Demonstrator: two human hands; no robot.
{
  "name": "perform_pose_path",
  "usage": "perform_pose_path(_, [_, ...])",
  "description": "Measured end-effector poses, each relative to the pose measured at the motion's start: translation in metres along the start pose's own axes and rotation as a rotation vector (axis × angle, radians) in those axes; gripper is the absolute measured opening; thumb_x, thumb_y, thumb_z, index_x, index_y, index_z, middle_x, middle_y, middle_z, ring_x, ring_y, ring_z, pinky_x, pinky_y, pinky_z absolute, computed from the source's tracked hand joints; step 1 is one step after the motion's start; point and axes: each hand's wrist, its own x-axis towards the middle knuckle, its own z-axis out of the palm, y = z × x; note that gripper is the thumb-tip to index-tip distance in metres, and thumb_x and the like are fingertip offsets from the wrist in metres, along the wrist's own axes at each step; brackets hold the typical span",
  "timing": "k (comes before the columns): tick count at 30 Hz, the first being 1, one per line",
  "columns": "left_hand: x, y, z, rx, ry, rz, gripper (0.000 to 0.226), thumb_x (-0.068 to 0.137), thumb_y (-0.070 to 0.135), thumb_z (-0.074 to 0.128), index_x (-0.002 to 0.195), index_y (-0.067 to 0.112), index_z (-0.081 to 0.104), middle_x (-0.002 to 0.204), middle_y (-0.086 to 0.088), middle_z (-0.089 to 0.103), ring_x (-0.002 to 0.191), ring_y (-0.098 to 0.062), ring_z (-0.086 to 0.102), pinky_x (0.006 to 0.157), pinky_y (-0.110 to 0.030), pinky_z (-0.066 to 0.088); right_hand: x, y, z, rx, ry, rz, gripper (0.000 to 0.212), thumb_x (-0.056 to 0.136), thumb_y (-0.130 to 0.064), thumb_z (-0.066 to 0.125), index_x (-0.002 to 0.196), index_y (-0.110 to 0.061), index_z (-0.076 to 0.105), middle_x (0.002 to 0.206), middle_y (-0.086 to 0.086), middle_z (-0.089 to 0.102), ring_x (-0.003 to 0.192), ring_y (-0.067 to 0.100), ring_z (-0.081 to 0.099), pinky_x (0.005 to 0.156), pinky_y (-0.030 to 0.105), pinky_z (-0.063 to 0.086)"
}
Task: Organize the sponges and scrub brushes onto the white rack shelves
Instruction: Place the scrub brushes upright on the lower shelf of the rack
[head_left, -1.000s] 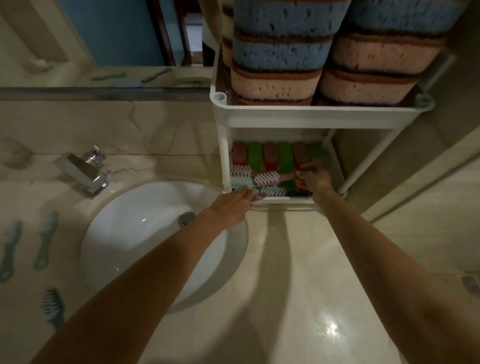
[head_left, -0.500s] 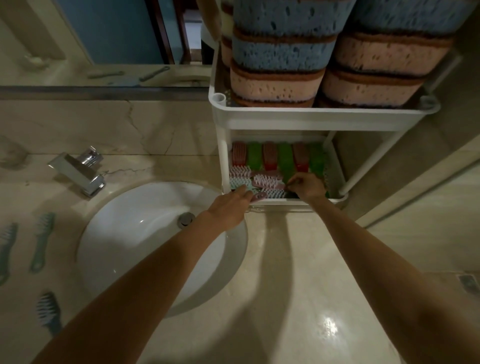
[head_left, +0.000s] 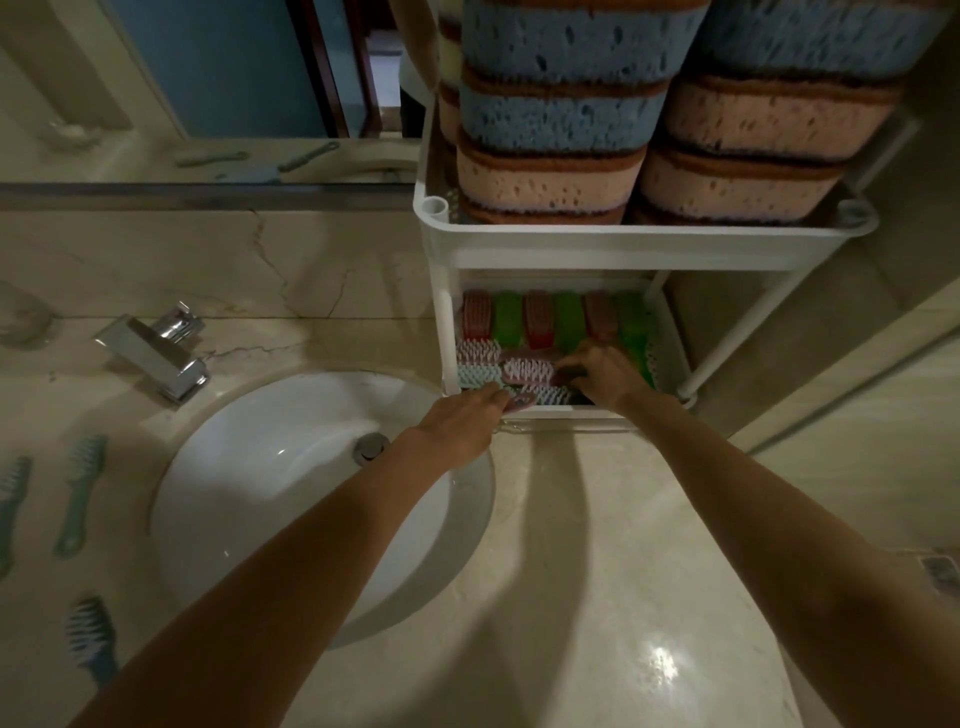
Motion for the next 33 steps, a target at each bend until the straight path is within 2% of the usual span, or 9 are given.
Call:
perform_pose_path(9, [0.003, -0.001, 0.001, 0.026, -0.016, 0.009, 0.049, 0.091, -0.001, 0.041, 0.139, 0.008, 0.035, 0.141, -0.011, 0.039, 0.122, -0.030, 0.049, 0.094, -0.041, 0.044, 0.000, 0.007, 0.014, 0.099, 0.022, 0.078, 0.039, 0.090, 0.002, 0.050, 0.121, -0.016, 0.062, 0.132, 0.012, 0.056, 0.114, 0.029, 0.057, 0.104, 0.032, 0.042])
perform_pose_path(13, [0.001, 0.010, -0.006, 0.110, 0.103, -0.005, 0.048, 0.091, 0.001, 0.043, 0.138, 0.008, 0.036, 0.140, -0.014, 0.040, 0.118, -0.031, 0.053, 0.091, -0.041, 0.047, -0.015, 0.000, 0.010, 0.225, 0.234, 0.133, 0.028, 0.090, -0.003, 0.052, 0.115, -0.007, 0.064, 0.119, 0.013, 0.060, 0.110, 0.027, 0.056, 0.099, 0.034, 0.042])
perform_pose_path(15, [0.004, 0.017, -0.010, 0.178, 0.171, 0.009, 0.042, 0.092, 0.003, 0.043, 0.133, 0.006, 0.040, 0.135, -0.014, 0.045, 0.114, -0.031, 0.057, 0.088, -0.041, 0.049, -0.027, -0.015, 0.002, 0.598, 0.234, 0.213, 0.017, 0.092, -0.010, 0.053, 0.100, -0.005, 0.067, 0.102, 0.008, 0.063, 0.095, 0.021, 0.058, 0.091, 0.036, 0.047])
perform_pose_path(17, [0.009, 0.025, -0.015, 0.207, 0.189, 0.018, 0.038, 0.091, 0.003, 0.045, 0.129, 0.005, 0.043, 0.129, -0.015, 0.050, 0.110, -0.032, 0.060, 0.087, -0.040, 0.050, -0.036, -0.028, -0.002, 0.963, 0.141, 0.263, 0.017, 0.093, -0.010, 0.050, 0.084, -0.011, 0.065, 0.087, 0.005, 0.063, 0.077, 0.017, 0.060, 0.074, 0.030, 0.050])
perform_pose_path(21, [0.023, 0.037, -0.020, 0.208, 0.182, 0.044, 0.039, 0.092, 0.000, 0.043, 0.130, 0.005, 0.043, 0.123, -0.016, 0.055, 0.108, -0.031, 0.060, 0.085, -0.038, 0.050, -0.039, -0.029, -0.006, 1.114, 0.166, 0.327, 0.024, 0.090, 0.004, 0.049, 0.077, -0.009, 0.065, 0.070, -0.003, 0.064, 0.057, 0.001, 0.060, 0.054, 0.012, 0.048])
perform_pose_path(25, [0.033, 0.043, -0.022, 0.133, 0.265, 0.035, 0.049, 0.092, 0.018, 0.048, 0.138, 0.007, 0.035, 0.126, -0.014, 0.055, 0.112, -0.030, 0.056, 0.092, -0.039, 0.044, -0.028, -0.011, -0.015, 1.252, 0.300, 0.583, 0.030, 0.090, 0.007, 0.049, 0.067, -0.010, 0.057, 0.065, 0.004, 0.058, 0.055, 0.012, 0.054, 0.043, 0.011, 0.046])
perform_pose_path(28, [0.031, 0.035, -0.017, 0.055, 0.338, -0.053, 0.061, 0.088, 0.031, 0.054, 0.140, 0.007, 0.030, 0.132, -0.015, 0.049, 0.119, -0.029, 0.049, 0.099, -0.039, 0.036, -0.017, 0.011, -0.020, 1.277, 0.377, 0.750, 0.030, 0.092, -0.001, 0.050, 0.064, -0.012, 0.052, 0.066, 0.004, 0.052, 0.056, 0.011, 0.048, 0.048, 0.016, 0.042])
perform_pose_path(30, [0.032, 0.026, -0.010, 0.015, 0.355, -0.144, 0.056, 0.090, 0.027, 0.050, 0.139, 0.005, 0.032, 0.136, -0.017, 0.045, 0.123, -0.030, 0.046, 0.102, -0.040, 0.035, -0.010, 0.020, -0.020, 1.196, 0.410, 0.768, 0.033, 0.093, -0.003, 0.049, 0.063, -0.016, 0.048, 0.066, 0.000, 0.050, 0.061, 0.011, 0.048, 0.053, 0.018, 0.040])
perform_pose_path(33, [0.038, 0.016, -0.002, -0.014, 0.275, -0.200, 0.050, 0.091, 0.013, 0.045, 0.139, 0.003, 0.032, 0.143, -0.017, 0.038, 0.129, -0.030, 0.040, 0.107, -0.039, 0.034, 0.002, 0.025, -0.016, 1.119, 0.451, 0.745, 0.027, 0.094, -0.007, 0.046, 0.069, -0.017, 0.048, 0.068, -0.002, 0.049, 0.067, 0.012, 0.050, 0.059, 0.019, 0.044])
